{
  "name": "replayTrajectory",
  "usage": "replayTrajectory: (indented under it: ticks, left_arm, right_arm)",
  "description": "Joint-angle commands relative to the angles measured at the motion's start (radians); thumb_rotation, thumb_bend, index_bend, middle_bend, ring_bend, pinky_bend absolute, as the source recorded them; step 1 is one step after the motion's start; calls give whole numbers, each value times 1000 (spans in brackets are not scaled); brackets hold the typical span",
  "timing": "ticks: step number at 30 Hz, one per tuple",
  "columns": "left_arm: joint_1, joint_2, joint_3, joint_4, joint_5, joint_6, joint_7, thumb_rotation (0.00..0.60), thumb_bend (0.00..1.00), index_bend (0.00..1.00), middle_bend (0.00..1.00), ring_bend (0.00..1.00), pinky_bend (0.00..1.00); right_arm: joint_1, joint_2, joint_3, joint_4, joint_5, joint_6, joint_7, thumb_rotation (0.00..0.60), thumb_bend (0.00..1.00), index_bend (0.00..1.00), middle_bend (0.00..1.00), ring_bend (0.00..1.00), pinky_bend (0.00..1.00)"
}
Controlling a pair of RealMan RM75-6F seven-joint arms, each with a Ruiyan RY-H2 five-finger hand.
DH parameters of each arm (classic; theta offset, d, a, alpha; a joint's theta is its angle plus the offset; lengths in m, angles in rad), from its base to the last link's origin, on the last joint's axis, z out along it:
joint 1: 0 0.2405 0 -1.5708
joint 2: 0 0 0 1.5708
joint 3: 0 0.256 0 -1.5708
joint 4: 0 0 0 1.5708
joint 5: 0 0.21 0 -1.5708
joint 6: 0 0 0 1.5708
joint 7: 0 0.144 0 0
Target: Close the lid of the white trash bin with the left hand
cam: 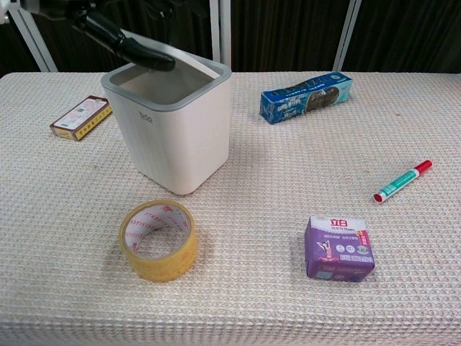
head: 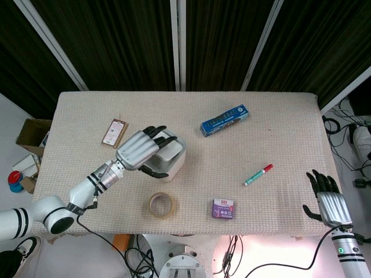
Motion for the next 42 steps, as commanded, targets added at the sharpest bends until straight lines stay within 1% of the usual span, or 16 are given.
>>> replayTrajectory:
  ticks: [1,11,17,20,22,26,28,29,31,33,35,38,42]
  left_arm:
    - [8,-9,19,1,11,2,25,145,81,120,368,73,224]
    - [15,-38,39,18,-2,-20,37,144,80,119,384,73,224]
    - [24,-38,51,11,0,-20,41,145,80,119,394,73,224]
    - [30,-31,48,0,11,-5,44,144,79,119,390,74,224]
    - [36,-20,39,-13,21,15,41,144,79,119,357,74,224]
    - [79,34,18,-69,56,113,26,145,77,120,274,77,226]
    - [121,64,25,-93,76,176,25,146,72,119,250,91,229]
    - [159,86,41,-105,90,221,29,147,69,119,237,97,231]
    - [229,110,78,-113,111,296,37,147,68,119,206,98,233]
    - [325,117,133,-92,140,394,28,145,68,119,175,98,233]
    - [431,94,189,-26,176,507,-3,136,68,119,157,94,233]
    - [574,26,249,116,195,644,-67,104,69,119,140,84,231]
    - [701,-49,281,270,185,741,-173,97,69,119,137,81,229]
  right_arm:
    - [0,2,1,-6,3,0,-7,600,215,0,0,0,0]
    - [2,4,2,-15,10,-4,-18,600,217,0,0,0,0]
    - [2,5,2,-12,13,-9,-14,600,222,0,0,0,0]
    - [3,3,1,-10,12,-9,-14,600,222,0,0,0,0]
    - [3,3,1,-10,11,-9,-13,600,222,0,0,0,0]
    - [1,4,1,-11,7,-3,-7,600,222,0,0,0,0]
    - [-1,5,1,-10,5,2,-1,600,222,0,0,0,0]
    - [-2,5,1,-8,1,8,5,600,222,0,0,0,0]
    - [-5,5,1,-3,-6,17,12,600,222,0,0,0,0]
    - [-8,4,1,6,-18,33,21,600,221,0,0,0,0]
    - [-14,2,3,20,-27,51,25,600,220,0,0,0,0]
    - [-21,-2,9,32,-25,73,4,600,217,0,0,0,0]
    - [-25,-4,15,31,-12,78,-28,600,216,0,0,0,0]
